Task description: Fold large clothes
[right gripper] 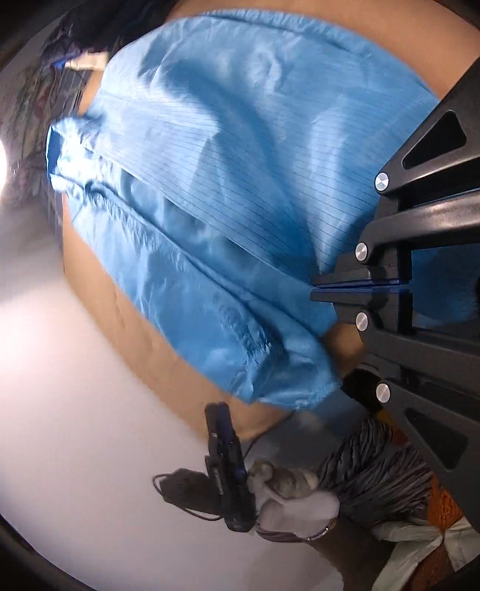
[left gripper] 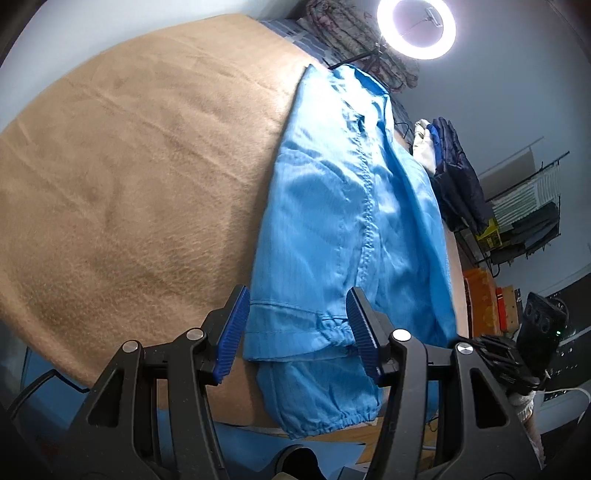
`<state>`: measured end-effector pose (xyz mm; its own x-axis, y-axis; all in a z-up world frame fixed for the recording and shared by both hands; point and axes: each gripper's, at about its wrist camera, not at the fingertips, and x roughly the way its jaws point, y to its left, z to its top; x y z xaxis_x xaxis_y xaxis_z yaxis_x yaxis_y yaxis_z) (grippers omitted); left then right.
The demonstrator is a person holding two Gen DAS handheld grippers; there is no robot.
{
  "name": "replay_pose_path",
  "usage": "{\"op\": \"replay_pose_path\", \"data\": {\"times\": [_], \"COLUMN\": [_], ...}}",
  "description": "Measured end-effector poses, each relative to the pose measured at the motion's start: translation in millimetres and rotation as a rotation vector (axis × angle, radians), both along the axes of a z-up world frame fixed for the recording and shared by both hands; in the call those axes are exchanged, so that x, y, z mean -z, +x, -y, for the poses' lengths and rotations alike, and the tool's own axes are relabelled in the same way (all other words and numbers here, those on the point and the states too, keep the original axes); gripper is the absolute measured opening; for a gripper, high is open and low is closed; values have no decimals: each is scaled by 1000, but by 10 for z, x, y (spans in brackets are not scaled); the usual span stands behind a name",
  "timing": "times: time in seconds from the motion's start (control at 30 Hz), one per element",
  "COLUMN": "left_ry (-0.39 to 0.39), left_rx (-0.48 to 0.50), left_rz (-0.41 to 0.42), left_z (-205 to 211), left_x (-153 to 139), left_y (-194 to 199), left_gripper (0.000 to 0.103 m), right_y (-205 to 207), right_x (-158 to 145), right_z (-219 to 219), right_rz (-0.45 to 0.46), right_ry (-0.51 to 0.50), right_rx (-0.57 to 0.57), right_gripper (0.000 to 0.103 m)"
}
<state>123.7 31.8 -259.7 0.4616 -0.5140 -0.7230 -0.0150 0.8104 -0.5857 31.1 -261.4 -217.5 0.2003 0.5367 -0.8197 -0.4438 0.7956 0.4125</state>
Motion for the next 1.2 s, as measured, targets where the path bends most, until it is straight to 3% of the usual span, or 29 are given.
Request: {"op": "replay_pose_path", "data": {"times": [0.07,0.1,0.23,0.37,0.47,0.67,0.7,0.77,0.8,0.83,0.87,0.9,1.07,1.13,1.2], "left_ry": [-13,-22,-23,-58,-81,-59,-58,-36,-24,-14,-5,10,55,76,99], "left_rx": [23,37,144,297,397,455,455,458,462,466,470,472,476,486,516], "left_rz": [6,11,40,40,-2,-79,-86,-93,-98,-102,-104,-106,-77,-52,-19], "left_z": [99,150,565,1163,1599,2053,2079,2133,2161,2188,2208,2227,2373,2404,2414], "left_x": [-48,-77,-226,-296,-226,53,86,156,196,232,254,293,368,330,250], "left_y": [-17,-29,-91,-168,-219,-203,-196,-176,-174,-177,-186,-178,-144,-182,-269], "left_gripper": [56,56,56,56,56,55,53,37,34,26,16,13,12,12,12], "right_y": [54,109,210,283,407,639,666,744,785,825,838,871,980,1009,989], "right_x": [74,100,25,22,208,613,668,778,819,855,859,871,844,861,836], "right_z": [-12,16,519,1136,1568,1971,1994,2051,2061,2062,2063,2052,2141,2236,2248], "right_rz": [16,4,-11,-16,-74,-152,-158,-167,-169,-169,-166,-160,-94,-117,-141], "right_ry": [-91,-86,77,155,198,230,235,240,251,267,278,270,96,171,230], "right_rx": [28,49,180,362,482,597,607,620,620,619,613,610,655,650,613], "right_gripper": [28,39,40,43,43,43,43,40,35,18,8,0,0,0,7]}}
